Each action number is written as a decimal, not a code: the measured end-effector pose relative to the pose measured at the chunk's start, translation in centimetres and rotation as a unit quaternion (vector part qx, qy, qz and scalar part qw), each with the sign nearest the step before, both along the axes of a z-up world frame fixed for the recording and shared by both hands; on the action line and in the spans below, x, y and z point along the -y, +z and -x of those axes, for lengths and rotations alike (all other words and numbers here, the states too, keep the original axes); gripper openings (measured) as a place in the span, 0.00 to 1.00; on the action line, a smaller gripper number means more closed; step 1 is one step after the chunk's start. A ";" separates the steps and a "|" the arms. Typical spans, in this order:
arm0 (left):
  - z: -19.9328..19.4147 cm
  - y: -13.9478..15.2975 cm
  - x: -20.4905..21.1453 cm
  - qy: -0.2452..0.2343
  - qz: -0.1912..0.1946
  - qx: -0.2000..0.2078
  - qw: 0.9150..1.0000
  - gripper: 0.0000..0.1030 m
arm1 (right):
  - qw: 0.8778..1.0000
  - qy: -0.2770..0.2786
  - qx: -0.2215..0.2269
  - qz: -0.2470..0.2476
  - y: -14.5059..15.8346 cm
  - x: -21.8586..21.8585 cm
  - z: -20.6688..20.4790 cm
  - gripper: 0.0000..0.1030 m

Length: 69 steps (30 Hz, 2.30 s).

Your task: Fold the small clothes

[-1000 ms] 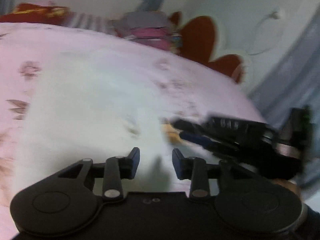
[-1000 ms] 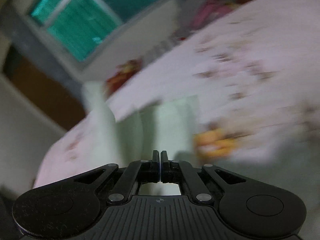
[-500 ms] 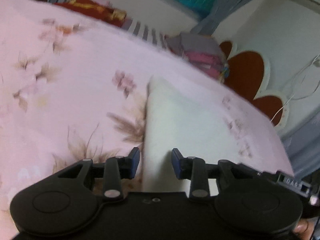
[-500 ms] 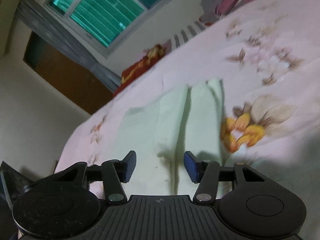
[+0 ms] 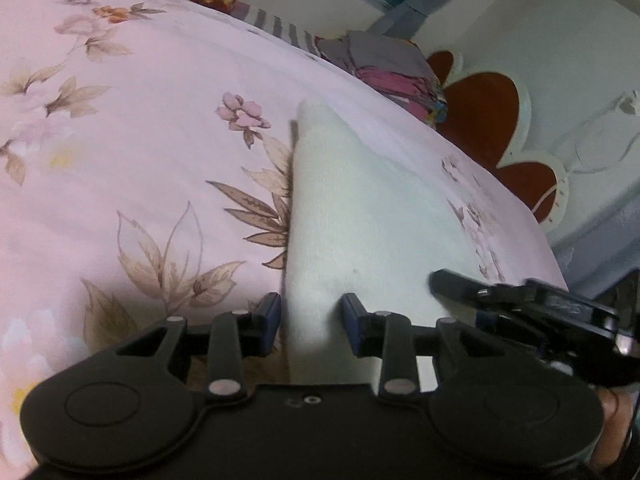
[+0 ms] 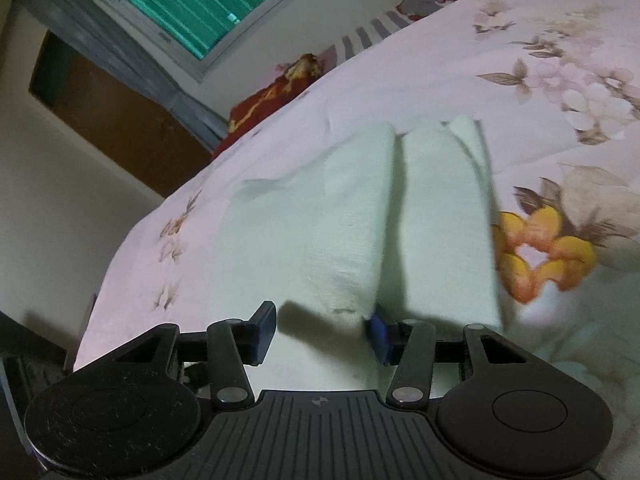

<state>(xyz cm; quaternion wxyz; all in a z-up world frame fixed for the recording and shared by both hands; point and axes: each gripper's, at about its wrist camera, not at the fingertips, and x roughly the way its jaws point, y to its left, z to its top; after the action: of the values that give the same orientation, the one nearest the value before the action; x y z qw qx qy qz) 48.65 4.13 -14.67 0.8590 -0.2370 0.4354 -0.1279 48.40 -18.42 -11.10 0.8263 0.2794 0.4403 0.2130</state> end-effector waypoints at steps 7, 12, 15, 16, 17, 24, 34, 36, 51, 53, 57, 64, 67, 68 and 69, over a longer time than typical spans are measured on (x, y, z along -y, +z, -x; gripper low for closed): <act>-2.1 3.2 0.1 -0.055 -0.023 0.087 0.994 0.34 | 0.997 0.016 0.023 0.065 0.8 -2.3 0.1 0.14; -2.9 4.1 4.7 -0.157 -0.054 0.094 0.982 0.34 | 0.996 -0.005 0.054 0.075 3.9 -0.5 2.1 0.13; -2.6 3.2 7.4 -0.195 -0.070 0.092 0.974 0.33 | 0.994 -0.022 0.032 0.100 2.8 1.8 2.4 0.13; -2.5 3.2 7.9 -0.201 -0.079 0.093 0.972 0.33 | 0.994 -0.030 0.012 0.105 1.8 2.3 2.1 0.13; -2.3 3.2 8.2 -0.204 -0.087 0.096 0.970 0.33 | 0.995 -0.040 0.002 0.095 1.2 2.9 2.1 0.13; -2.9 4.0 6.8 -0.187 -0.062 0.108 0.974 0.33 | 0.996 -0.027 0.012 0.084 0.9 3.2 2.6 0.13; -8.5 5.6 6.3 -0.142 -0.063 0.128 0.980 0.33 | 0.985 -0.084 0.072 0.135 4.6 6.6 2.5 0.30; -9.8 4.5 6.9 -0.141 -0.071 0.113 0.981 0.33 | 0.985 -0.068 0.080 0.141 4.9 5.7 0.4 0.18; -7.7 4.1 7.2 -0.145 -0.069 0.125 0.979 0.26 | 0.974 -0.004 0.094 0.207 2.5 2.2 -3.9 0.17; -7.2 2.8 8.0 -0.165 -0.070 0.096 0.979 0.26 | 0.975 0.022 0.106 0.194 3.1 1.7 -3.2 0.17; -6.2 1.1 8.6 -0.152 -0.040 0.090 0.983 0.28 | 0.959 0.059 0.098 0.258 0.5 0.6 -2.4 0.17; -1.6 2.0 7.4 -0.155 -0.026 0.100 0.982 0.28 | 0.962 0.030 0.110 0.248 2.9 0.9 0.2 0.18; 1.1 1.6 7.2 -0.157 -0.024 0.096 0.983 0.28 | 0.962 0.070 0.128 0.231 3.1 -0.1 3.6 0.18; 1.8 1.4 7.4 -0.159 -0.021 0.085 0.983 0.28 | 0.959 0.089 0.125 0.238 2.6 -0.9 4.8 0.17; 2.7 0.9 7.5 -0.163 -0.018 0.074 0.984 0.28 | 0.956 0.105 0.120 0.247 2.1 -1.4 5.7 0.17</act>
<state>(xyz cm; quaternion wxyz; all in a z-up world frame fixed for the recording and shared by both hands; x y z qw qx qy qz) 45.99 -3.35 -13.72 0.8607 -0.1370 0.4056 -0.2756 42.74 -17.01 -9.02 0.8893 -0.0086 0.4036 0.2150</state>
